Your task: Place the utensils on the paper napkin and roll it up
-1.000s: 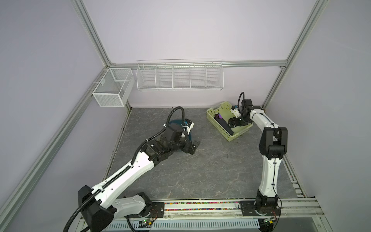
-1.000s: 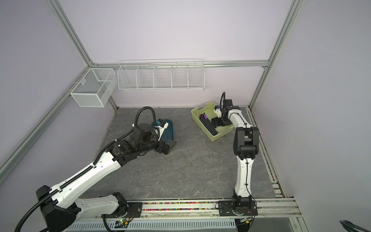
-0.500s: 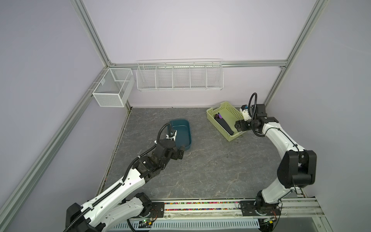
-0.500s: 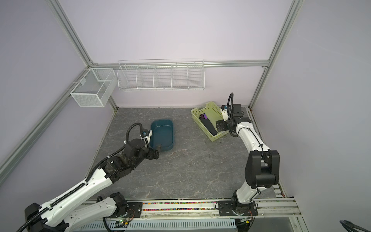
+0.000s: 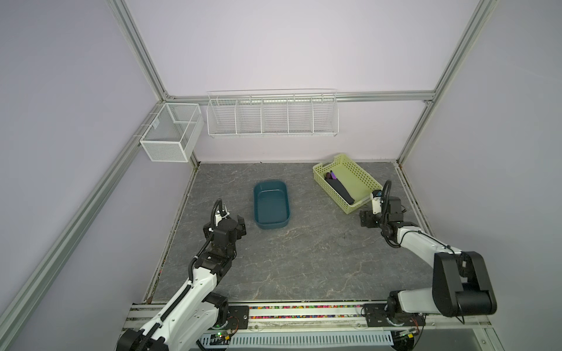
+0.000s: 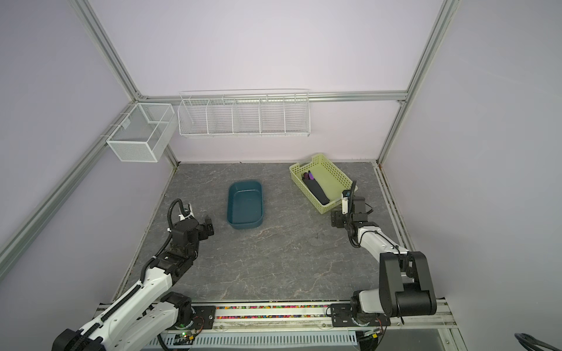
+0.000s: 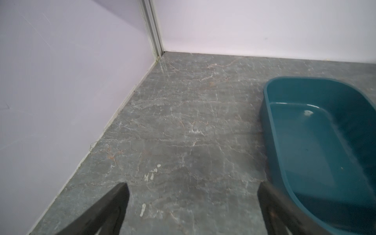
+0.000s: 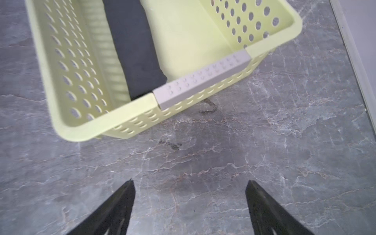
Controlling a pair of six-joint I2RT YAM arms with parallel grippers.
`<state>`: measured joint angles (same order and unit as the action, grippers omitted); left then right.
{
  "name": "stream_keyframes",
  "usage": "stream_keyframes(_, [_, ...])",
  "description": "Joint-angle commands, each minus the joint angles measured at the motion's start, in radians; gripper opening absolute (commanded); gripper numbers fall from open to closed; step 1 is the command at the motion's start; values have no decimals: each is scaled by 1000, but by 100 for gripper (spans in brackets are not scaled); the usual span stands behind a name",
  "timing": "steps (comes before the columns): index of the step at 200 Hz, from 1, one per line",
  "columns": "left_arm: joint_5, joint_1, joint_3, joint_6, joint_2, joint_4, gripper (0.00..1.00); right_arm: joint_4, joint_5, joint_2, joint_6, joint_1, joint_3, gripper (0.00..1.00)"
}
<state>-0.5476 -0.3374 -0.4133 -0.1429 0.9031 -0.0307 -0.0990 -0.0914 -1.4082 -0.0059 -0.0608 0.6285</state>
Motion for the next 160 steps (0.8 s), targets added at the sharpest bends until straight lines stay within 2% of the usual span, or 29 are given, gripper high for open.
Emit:
stream_keyframes(1, [25, 53, 3, 57, 101, -220, 99, -247, -79, -24, 37, -4, -48, 88])
stream_keyframes(47, [218, 196, 13, 58, 381, -532, 99, -448, -168, -41, -23, -1, -109, 89])
stream_keyframes(56, [226, 207, 5, 73, 431, -590, 99, -543, -155, -52, -39, 2, -144, 89])
stream_keyframes(67, [237, 214, -26, 81, 460, -569, 99, -572, -145, -70, -28, 12, -158, 89])
stream_keyframes(78, [247, 225, -50, 105, 493, -578, 99, -672, -118, -90, -42, 14, -196, 89])
stream_keyframes(89, [304, 245, -63, 126, 512, -585, 99, -682, -109, -78, -36, 16, -216, 89])
stream_keyframes(114, [400, 291, -9, 128, 577, -755, 99, -855, -77, -140, -44, 25, -271, 89])
stream_keyframes(133, [422, 307, 41, 128, 651, -921, 99, -787, -73, -121, -36, 28, -255, 89])
stream_keyframes(160, [472, 308, 6, 152, 615, -790, 99, -796, -74, -121, -37, 29, -259, 89])
